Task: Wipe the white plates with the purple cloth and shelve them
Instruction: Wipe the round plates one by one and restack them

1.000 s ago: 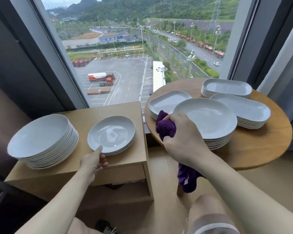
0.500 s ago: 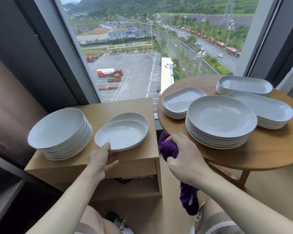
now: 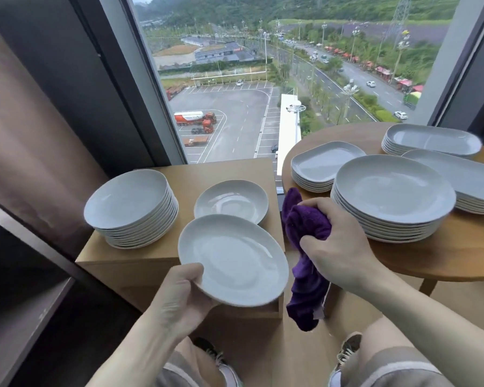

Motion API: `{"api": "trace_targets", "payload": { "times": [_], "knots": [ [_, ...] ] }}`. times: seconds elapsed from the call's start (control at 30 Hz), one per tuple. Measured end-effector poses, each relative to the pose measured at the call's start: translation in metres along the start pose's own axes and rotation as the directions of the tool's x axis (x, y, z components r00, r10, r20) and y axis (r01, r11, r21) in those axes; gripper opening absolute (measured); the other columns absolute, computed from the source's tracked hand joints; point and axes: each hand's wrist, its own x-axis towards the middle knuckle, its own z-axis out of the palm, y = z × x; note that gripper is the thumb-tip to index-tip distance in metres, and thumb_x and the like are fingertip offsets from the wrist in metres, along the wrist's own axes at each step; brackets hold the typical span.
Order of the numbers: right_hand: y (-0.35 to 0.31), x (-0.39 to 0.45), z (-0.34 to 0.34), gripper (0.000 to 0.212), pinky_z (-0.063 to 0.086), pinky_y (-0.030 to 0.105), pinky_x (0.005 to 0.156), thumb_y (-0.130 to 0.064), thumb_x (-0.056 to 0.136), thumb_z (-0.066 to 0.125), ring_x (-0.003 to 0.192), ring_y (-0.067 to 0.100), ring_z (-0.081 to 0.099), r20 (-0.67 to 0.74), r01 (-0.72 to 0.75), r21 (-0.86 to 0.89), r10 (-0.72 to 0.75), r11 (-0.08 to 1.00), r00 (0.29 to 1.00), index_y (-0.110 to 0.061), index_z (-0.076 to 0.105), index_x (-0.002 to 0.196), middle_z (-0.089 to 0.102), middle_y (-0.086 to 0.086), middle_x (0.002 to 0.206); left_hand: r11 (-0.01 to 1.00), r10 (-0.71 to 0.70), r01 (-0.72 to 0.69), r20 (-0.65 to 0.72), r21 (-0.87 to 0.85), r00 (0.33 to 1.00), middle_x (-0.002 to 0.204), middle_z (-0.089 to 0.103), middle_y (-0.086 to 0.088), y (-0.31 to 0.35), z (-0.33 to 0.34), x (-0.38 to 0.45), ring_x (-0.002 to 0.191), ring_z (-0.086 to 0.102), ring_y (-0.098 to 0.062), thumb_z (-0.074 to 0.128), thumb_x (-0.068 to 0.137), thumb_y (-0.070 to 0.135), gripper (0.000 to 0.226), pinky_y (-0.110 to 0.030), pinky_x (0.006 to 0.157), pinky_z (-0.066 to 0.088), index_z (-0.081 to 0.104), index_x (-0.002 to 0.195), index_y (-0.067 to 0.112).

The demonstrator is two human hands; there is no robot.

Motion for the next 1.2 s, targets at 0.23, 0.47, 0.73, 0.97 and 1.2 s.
{"api": "trace_targets", "payload": {
  "times": [0.23, 0.47, 0.73, 0.97, 1.2],
  "knots": [
    [-0.006, -0.014, 0.014, 0.062, 0.048, 0.015, 0.087, -0.017, 0.067, 0.056, 0.107, 0.007, 0.060, 0.057, 0.095, 0.034, -0.096, 0.995, 0.994, -0.027, 0.059, 0.128, 0.062, -0.008, 0.121, 0.990, -0.134, 0.143, 0.271, -0.014, 0.953, 0.121, 0.073, -0.019, -0.015, 0.010, -0.003, 0.105, 0.072, -0.039, 0.045, 0.054, -0.006, 0.060, -0.047, 0.099, 0.052, 0.082, 0.100, 0.004],
    [0.042, -0.023, 0.041, 0.090, 0.006, 0.035, 0.128, -0.047, 0.079, 0.034, 0.155, 0.002, -0.007, 0.490, 0.333, -0.456, -0.079, 0.825, 0.868, -0.032, 0.009, 0.164, 0.000, -0.014, 0.171, 0.984, -0.175, 0.166, 0.378, 0.058, 0.909, 0.134, 0.069, -0.018, -0.023, 0.014, -0.007, 0.122, 0.068, -0.035, 0.064, 0.085, 0.015, 0.043, -0.042, 0.097, 0.059, 0.074, 0.126, 0.008],
    [0.019, -0.037, 0.052, 0.084, 0.011, 0.041, 0.128, -0.036, 0.088, 0.045, 0.157, 0.003, -0.003, 0.498, 0.392, -0.235, -0.236, 0.889, 0.834, -0.025, 0.011, 0.164, 0.002, -0.011, 0.172, 0.989, -0.123, 0.080, 0.378, 0.127, 0.918, 0.143, 0.065, -0.006, -0.025, 0.024, -0.004, 0.134, 0.060, -0.019, 0.046, 0.088, 0.073, 0.076, -0.035, 0.110, 0.051, 0.060, 0.143, 0.022],
    [0.010, -0.054, 0.062, 0.067, 0.014, 0.034, 0.126, -0.048, 0.101, 0.031, 0.155, -0.001, 0.009, 0.583, 0.455, -0.184, -0.276, 0.871, 0.764, -0.025, 0.022, 0.163, 0.017, -0.013, 0.170, 0.984, -0.156, 0.172, 0.246, -0.041, 0.957, 0.115, 0.076, -0.019, -0.023, 0.023, -0.001, 0.108, 0.075, -0.028, 0.051, 0.088, 0.078, 0.083, -0.043, 0.094, 0.055, 0.077, 0.109, 0.002],
    [0.023, -0.054, 0.064, 0.052, 0.030, 0.030, 0.116, -0.042, 0.098, 0.049, 0.142, 0.000, 0.038, 0.610, 0.572, -0.270, -0.321, 0.775, 0.724, -0.032, 0.051, 0.148, 0.045, -0.022, 0.154, 0.986, -0.088, 0.112, 0.183, -0.121, 0.979, 0.129, 0.068, -0.026, -0.011, 0.008, 0.010, 0.119, 0.068, -0.040, 0.057, 0.093, 0.070, 0.079, -0.052, 0.102, 0.054, 0.068, 0.132, 0.002]
  ]
}}
